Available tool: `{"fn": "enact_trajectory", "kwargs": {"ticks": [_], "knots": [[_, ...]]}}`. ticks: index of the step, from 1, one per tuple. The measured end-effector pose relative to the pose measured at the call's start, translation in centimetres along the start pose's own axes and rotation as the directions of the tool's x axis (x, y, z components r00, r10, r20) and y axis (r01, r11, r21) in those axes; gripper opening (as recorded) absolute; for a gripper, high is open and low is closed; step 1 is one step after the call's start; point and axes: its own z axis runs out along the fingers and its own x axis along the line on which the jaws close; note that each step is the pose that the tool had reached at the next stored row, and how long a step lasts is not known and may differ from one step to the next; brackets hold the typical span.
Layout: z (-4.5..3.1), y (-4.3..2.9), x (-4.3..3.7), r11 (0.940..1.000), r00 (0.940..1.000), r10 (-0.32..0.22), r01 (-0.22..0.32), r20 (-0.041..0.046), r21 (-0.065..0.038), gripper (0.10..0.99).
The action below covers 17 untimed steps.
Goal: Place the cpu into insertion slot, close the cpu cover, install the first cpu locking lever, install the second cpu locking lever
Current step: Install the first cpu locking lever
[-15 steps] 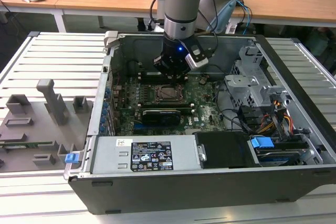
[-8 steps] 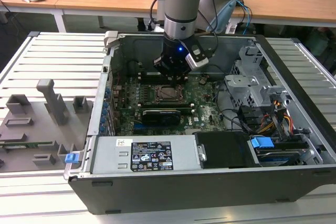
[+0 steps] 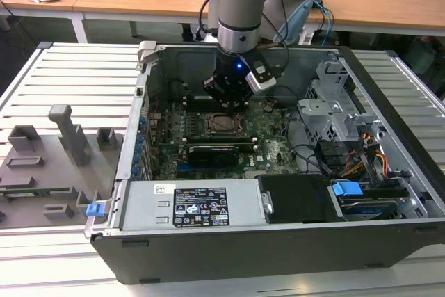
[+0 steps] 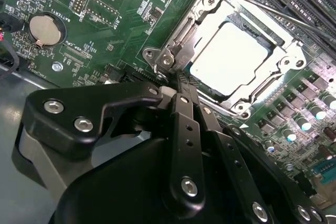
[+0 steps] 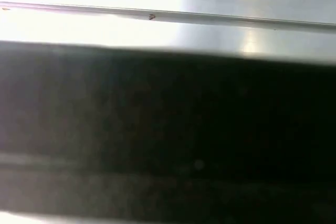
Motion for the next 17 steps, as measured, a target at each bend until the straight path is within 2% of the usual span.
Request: {"fn": "enact_trajectory", "kwargs": {"ticks": [1, 2, 3, 6, 7, 17], "knots": [[-0.05, -0.04, 0.03, 1.0000, 1.0000, 0.000, 0.000, 0.0000, -0.005, 0.106], [-0.02, 0.00, 0.01, 0.9998, 1.0000, 0.000, 0.000, 0.0009, -0.017, 0.106], [-0.28, 0.05, -0.02, 0.9998, 1.0000, 0.000, 0.000, 0.0025, -0.019, 0.106], [-1.61, 0.07, -0.03, 0.9998, 1.0000, 0.000, 0.000, 0.0018, -0.019, 0.106], [-1.76, 0.07, -0.03, 0.9998, 1.0000, 0.000, 0.000, 0.0017, -0.018, 0.106], [-1.78, -0.24, -0.01, 0.9998, 1.0000, 0.000, 0.000, 0.0017, -0.018, 0.106]]}}
